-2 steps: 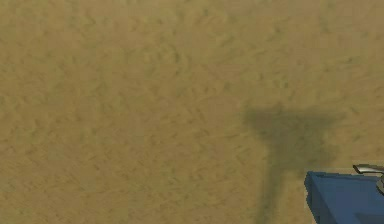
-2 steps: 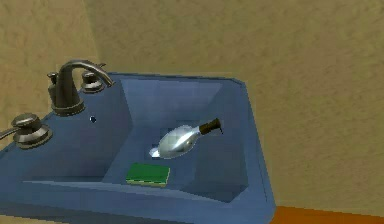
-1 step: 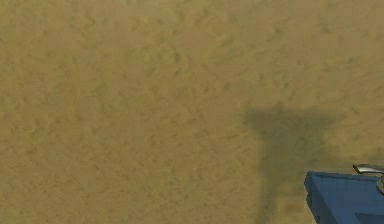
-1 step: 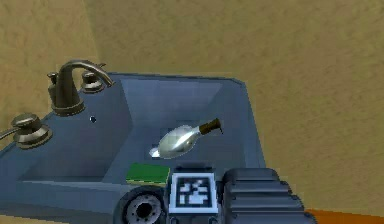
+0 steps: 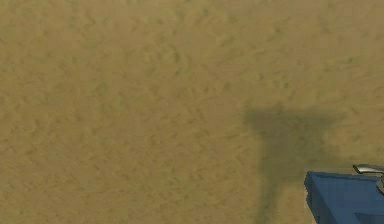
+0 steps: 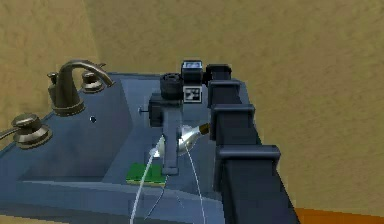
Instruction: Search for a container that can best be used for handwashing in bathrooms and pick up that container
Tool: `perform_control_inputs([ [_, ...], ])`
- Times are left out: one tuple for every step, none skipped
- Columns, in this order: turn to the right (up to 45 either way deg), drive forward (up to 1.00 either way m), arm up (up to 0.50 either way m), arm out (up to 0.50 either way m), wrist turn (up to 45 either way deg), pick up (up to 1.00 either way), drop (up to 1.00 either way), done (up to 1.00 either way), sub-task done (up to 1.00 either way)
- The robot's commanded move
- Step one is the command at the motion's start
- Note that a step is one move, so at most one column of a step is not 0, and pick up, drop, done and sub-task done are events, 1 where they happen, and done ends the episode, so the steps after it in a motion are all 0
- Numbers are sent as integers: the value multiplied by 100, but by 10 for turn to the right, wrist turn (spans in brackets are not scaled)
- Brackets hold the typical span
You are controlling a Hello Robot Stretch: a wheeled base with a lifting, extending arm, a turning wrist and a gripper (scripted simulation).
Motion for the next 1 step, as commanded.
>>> perform_control_inputs([
  [0, 0, 0, 0, 450, 0, 0, 0, 0],
])
